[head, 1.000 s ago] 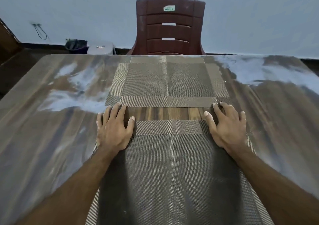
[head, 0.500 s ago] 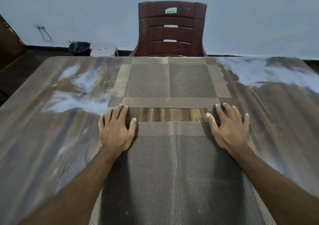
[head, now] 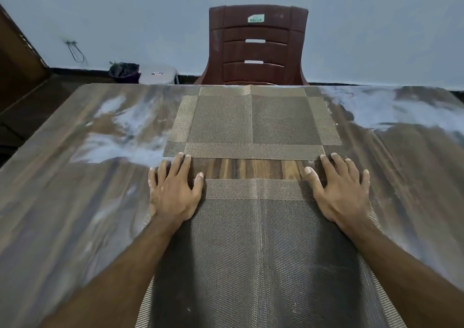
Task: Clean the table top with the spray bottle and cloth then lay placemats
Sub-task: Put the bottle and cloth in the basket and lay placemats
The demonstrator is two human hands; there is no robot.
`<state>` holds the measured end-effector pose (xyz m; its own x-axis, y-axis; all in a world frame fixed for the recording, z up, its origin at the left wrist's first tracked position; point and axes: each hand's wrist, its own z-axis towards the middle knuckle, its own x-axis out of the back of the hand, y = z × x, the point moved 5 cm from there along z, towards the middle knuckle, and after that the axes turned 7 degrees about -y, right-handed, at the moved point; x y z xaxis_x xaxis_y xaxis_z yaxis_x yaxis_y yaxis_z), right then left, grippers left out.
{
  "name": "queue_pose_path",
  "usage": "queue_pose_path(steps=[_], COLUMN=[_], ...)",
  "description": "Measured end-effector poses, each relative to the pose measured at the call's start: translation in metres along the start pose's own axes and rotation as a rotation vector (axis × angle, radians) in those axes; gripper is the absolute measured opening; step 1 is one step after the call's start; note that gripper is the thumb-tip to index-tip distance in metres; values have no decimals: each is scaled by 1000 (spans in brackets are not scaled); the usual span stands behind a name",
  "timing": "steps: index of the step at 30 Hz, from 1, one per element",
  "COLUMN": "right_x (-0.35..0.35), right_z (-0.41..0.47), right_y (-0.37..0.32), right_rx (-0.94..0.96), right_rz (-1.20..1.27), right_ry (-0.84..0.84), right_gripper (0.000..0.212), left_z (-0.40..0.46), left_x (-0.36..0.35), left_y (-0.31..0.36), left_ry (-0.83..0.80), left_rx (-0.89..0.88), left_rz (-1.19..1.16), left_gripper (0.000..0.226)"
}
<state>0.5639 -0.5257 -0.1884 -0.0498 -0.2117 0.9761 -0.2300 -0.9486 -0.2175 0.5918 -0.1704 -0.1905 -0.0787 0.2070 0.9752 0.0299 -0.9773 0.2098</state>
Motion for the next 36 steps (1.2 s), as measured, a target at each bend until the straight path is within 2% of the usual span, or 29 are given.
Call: queue_pose_path(steps=[11, 21, 27, 33, 36], right_x=[2, 3, 5, 3, 10], right_z=[-1, -3, -3, -4, -6], right_y=[-1, -2, -1, 1, 0], right_rx=[-8, -16, -27, -3, 70], right_rz=[2, 11, -7, 2, 129], right_ry=[32, 63, 72, 79, 110], right_gripper=[84, 82, 81, 70, 65], left_z=[1, 0, 0, -1, -7], left_x=[-2, 1, 2, 5, 11], left_y=[-2, -1, 0, 2, 4], left_ry=[-31, 9, 3, -23, -87], left_rx=[15, 26, 26, 9, -9], left_rz=[2, -19, -8, -7, 19], left_gripper=[65, 67, 59, 58, 56])
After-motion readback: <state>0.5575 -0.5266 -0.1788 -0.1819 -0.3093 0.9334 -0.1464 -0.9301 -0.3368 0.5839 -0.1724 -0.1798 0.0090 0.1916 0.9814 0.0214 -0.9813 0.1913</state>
